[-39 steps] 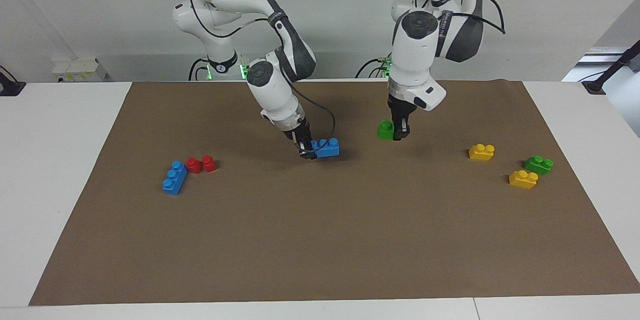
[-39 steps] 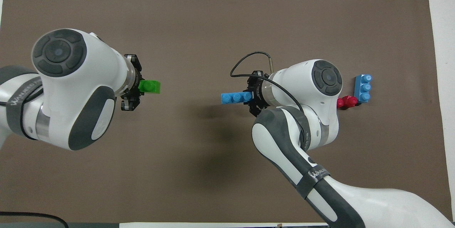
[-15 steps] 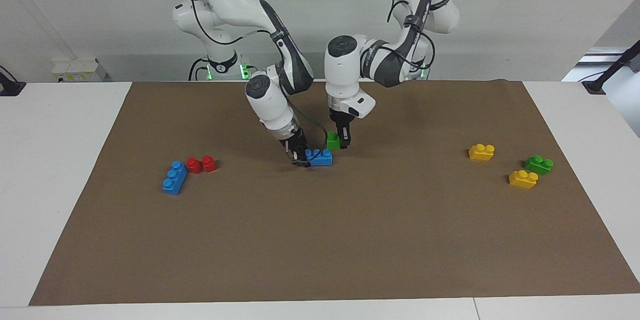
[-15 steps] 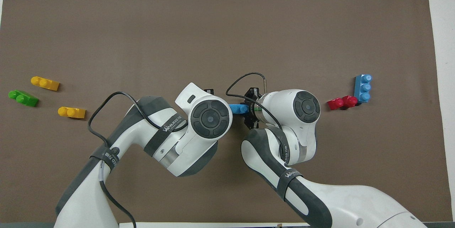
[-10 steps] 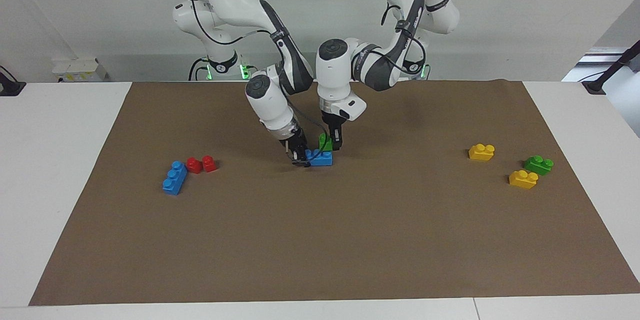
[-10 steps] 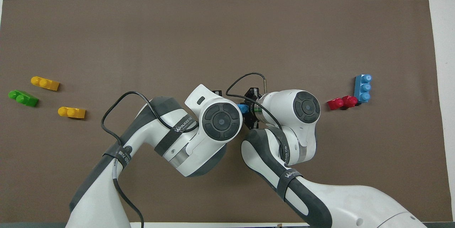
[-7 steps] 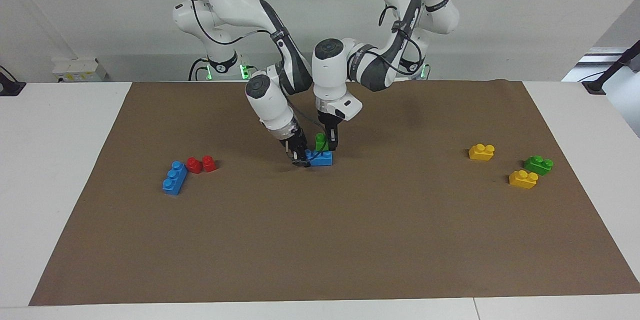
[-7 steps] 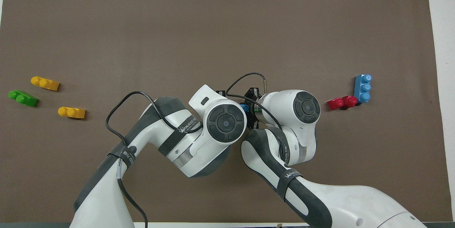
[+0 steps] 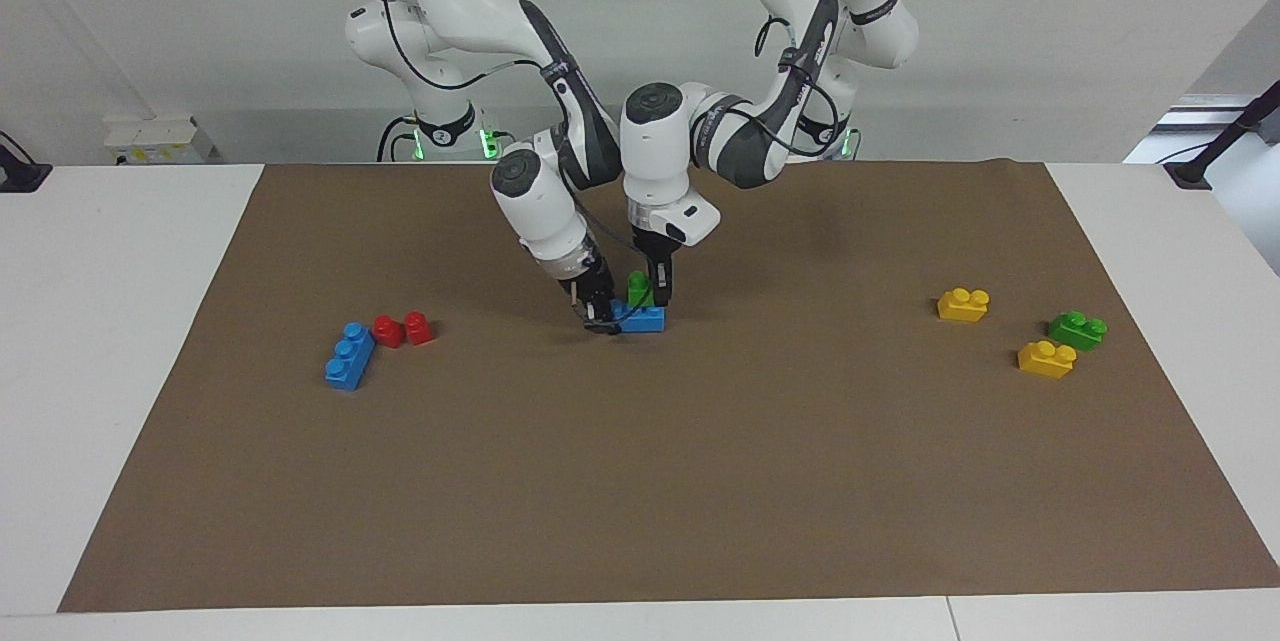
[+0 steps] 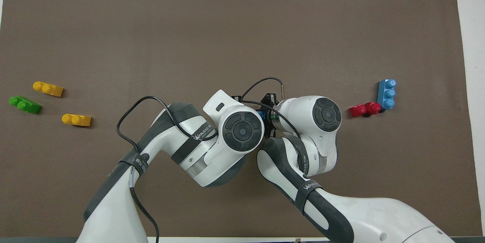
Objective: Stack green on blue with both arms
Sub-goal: 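Press the green brick onto the blue brick held by the right gripper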
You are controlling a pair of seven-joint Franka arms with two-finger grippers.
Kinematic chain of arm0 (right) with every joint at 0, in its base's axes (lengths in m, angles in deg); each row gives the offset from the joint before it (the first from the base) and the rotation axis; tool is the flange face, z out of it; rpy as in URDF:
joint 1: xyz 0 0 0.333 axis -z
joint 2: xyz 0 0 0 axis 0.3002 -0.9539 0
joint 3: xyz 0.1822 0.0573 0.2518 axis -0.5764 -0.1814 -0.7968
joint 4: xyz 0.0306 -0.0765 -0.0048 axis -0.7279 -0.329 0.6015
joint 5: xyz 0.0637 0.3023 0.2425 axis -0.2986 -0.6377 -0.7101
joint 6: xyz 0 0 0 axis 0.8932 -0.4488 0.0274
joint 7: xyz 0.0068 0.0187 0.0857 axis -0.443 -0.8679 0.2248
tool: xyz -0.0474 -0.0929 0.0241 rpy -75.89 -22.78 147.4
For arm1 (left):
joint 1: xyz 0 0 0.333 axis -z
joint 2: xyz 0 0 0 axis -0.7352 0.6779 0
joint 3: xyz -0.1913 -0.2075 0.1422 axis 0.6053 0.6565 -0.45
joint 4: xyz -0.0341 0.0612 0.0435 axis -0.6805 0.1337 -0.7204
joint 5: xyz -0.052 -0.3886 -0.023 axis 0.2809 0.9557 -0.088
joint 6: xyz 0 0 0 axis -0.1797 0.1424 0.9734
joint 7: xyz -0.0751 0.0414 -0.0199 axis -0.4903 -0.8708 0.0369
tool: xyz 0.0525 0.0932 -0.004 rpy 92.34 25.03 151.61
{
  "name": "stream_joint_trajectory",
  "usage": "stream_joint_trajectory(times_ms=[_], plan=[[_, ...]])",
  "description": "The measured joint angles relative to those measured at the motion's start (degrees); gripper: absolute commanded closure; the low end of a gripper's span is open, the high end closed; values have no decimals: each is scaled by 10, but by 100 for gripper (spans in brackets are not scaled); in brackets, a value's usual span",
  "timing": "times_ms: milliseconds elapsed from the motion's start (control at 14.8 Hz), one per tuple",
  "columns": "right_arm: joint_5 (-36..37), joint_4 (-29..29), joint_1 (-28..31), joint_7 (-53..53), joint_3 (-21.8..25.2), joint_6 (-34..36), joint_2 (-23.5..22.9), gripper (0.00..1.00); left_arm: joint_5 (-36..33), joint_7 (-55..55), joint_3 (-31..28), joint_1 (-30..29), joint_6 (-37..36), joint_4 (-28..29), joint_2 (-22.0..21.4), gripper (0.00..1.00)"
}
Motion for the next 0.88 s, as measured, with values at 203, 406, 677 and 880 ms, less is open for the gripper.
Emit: stream_joint_trajectory(times_ms=[203, 406, 677, 880], plan=[[0, 0, 0, 0, 0, 0, 0, 100, -2, 3, 0, 0, 4, -1, 1, 100], [0, 0, 0, 0, 0, -1, 0, 100, -6, 7, -1, 0, 8, -1, 5, 100], [0, 0, 0, -2, 0, -1, 0, 100, -28, 26, 2, 1, 20, -3, 17, 100], [0, 0, 0, -4, 0, -1, 0, 100, -33, 28, 2, 1, 22, -3, 22, 100]])
